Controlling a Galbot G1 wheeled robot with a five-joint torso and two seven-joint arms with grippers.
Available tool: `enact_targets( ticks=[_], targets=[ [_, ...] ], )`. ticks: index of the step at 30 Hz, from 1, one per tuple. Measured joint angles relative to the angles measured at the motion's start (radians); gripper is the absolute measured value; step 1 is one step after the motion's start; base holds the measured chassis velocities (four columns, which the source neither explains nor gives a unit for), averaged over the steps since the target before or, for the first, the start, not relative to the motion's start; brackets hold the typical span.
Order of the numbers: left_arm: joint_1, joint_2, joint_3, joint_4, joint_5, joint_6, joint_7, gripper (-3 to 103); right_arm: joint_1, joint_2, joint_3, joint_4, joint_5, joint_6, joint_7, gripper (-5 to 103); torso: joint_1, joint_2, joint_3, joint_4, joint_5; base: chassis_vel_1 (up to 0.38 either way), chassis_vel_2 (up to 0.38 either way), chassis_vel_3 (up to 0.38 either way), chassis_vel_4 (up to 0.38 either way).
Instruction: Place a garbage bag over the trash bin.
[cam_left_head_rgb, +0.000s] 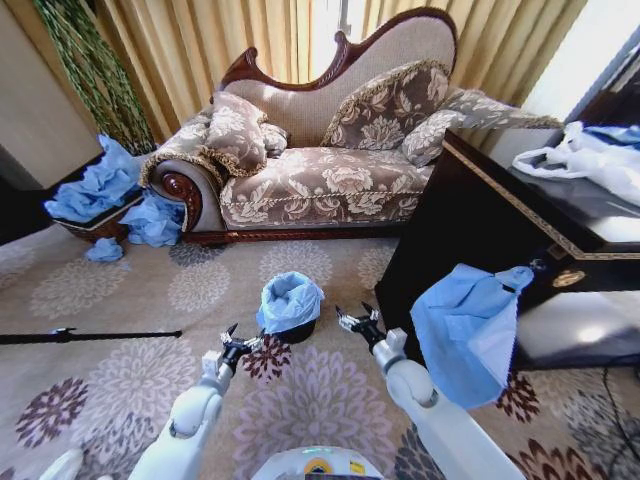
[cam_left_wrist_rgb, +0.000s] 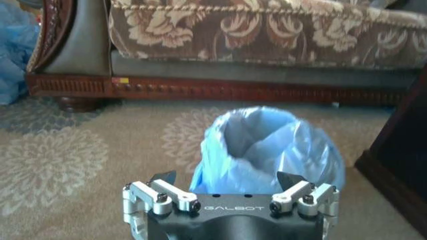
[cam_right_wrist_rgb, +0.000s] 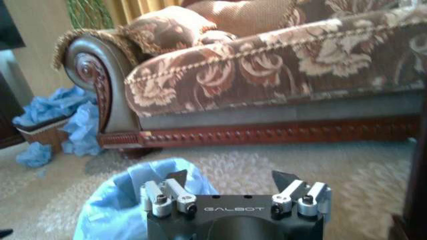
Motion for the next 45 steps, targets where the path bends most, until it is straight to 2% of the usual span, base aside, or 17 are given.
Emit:
enact_targets(
  ticks=[6, 8, 9, 14, 15, 18, 19, 20, 24, 26, 28, 29, 31, 33, 38, 43, 45],
  targets=[
    [-0.055, 0.063, 0.033, -0.060, -0.099, 0.074, -0.026, 100, 0.042, -0.001, -0.023, -0.009, 0.010, -0.013, 0.003, 55, 0.000, 0.000, 0.000, 0.0001, -0.0003, 0.000, 0.000, 0.000, 0.000],
    [-0.079, 0.081, 0.048, -0.058, -0.113, 0.083, -0.027, 100, 0.034, -0.003, -0.018, -0.009, 0.006, -0.013, 0.000, 55, 0.000, 0.000, 0.000, 0.0000, -0.0003, 0.000, 0.000, 0.000, 0.000],
    [-0.106, 0.099, 0.064, -0.051, -0.129, 0.092, -0.032, 100, 0.021, -0.005, -0.009, -0.009, -0.001, -0.011, -0.009, 50, 0.000, 0.000, 0.000, 0.0000, -0.0002, 0.000, 0.000, 0.000, 0.000],
    [-0.252, 0.167, 0.148, -0.016, -0.279, 0.189, -0.096, 100, -0.061, -0.005, 0.046, -0.014, -0.039, 0.011, -0.048, 38, 0.000, 0.000, 0.000, -0.0006, -0.0001, 0.000, 0.000, 0.000, 0.000],
    [-0.252, 0.167, 0.148, -0.016, -0.279, 0.189, -0.096, 100, -0.061, -0.005, 0.046, -0.014, -0.039, 0.011, -0.048, 38, 0.000, 0.000, 0.000, -0.0006, -0.0001, 0.000, 0.000, 0.000, 0.000],
    [-0.388, 0.186, 0.224, 0.035, -0.380, 0.247, -0.164, 100, -0.124, 0.000, 0.085, -0.013, -0.066, 0.027, -0.066, 54, 0.000, 0.000, 0.000, -0.0002, -0.0001, 0.000, 0.000, 0.000, 0.000],
    [-0.430, 0.188, 0.248, 0.054, -0.414, 0.262, -0.183, 100, -0.140, 0.001, 0.094, -0.013, -0.075, 0.034, -0.070, 54, 0.000, 0.000, 0.000, -0.0002, -0.0001, 0.000, 0.000, 0.000, 0.000],
    [-0.430, 0.188, 0.248, 0.054, -0.414, 0.262, -0.183, 100, -0.140, 0.001, 0.094, -0.013, -0.075, 0.034, -0.070, 54, 0.000, 0.000, 0.000, -0.0002, -0.0001, 0.000, 0.000, 0.000, 0.000],
    [-0.573, 0.189, 0.373, 0.133, -0.472, 0.305, -0.264, 101, -0.179, 0.005, 0.127, -0.010, -0.091, 0.044, -0.072, 77, 0.000, 0.000, 0.000, -0.0002, -0.0002, 0.000, 0.000, 0.000, 0.000],
    [-0.594, 0.188, 0.398, 0.142, -0.484, 0.312, -0.297, 101, -0.182, 0.006, 0.134, -0.010, -0.093, 0.045, -0.072, 82, 0.000, 0.000, 0.000, 0.0000, -0.0002, 0.000, 0.000, 0.000, 0.000],
    [-0.640, 0.188, 0.453, 0.150, -0.532, 0.347, -0.383, 91, -0.191, 0.011, 0.153, -0.014, -0.094, 0.048, -0.072, 92, 0.000, 0.000, 0.000, -0.0001, -0.0001, 0.000, 0.000, 0.000, 0.000],
    [-0.640, 0.188, 0.453, 0.150, -0.532, 0.347, -0.383, 91, -0.191, 0.011, 0.153, -0.014, -0.094, 0.048, -0.072, 92, 0.000, 0.000, 0.000, -0.0001, -0.0001, 0.000, 0.000, 0.000, 0.000],
    [-0.677, 0.189, 0.482, 0.141, -0.620, 0.390, -0.491, 80, -0.201, 0.016, 0.170, -0.019, -0.100, 0.054, -0.072, 97, 0.000, 0.000, 0.000, 0.0001, -0.0001, 0.000, 0.000, 0.000, 0.000],
    [-0.709, 0.190, 0.495, 0.142, -0.686, 0.416, -0.558, 70, -0.211, 0.019, 0.182, -0.021, -0.104, 0.057, -0.074, 100, 0.000, 0.000, 0.000, 0.0000, 0.0000, 0.000, 0.000, 0.000, 0.000],
    [-0.755, 0.195, 0.514, 0.180, -0.723, 0.426, -0.591, 58, -0.226, 0.026, 0.201, -0.024, -0.108, 0.062, -0.075, 100, 0.000, 0.000, 0.000, 0.0000, 0.0001, 0.000, 0.000, 0.000, 0.000],
    [-0.825, 0.142, 0.545, 0.321, -0.764, 0.429, -0.585, 32, -0.234, 0.030, 0.212, -0.031, -0.110, 0.064, -0.077, 100, 0.000, 0.000, 0.000, -0.0001, -0.0001, 0.000, 0.000, 0.000, 0.000],
    [-0.835, 0.129, 0.550, 0.346, -0.765, 0.429, -0.584, 32, -0.232, 0.031, 0.211, -0.033, -0.110, 0.064, -0.077, 100, 0.000, 0.000, 0.000, -0.0002, -0.0002, 0.000, 0.000, 0.000, 0.000]
  ],
)
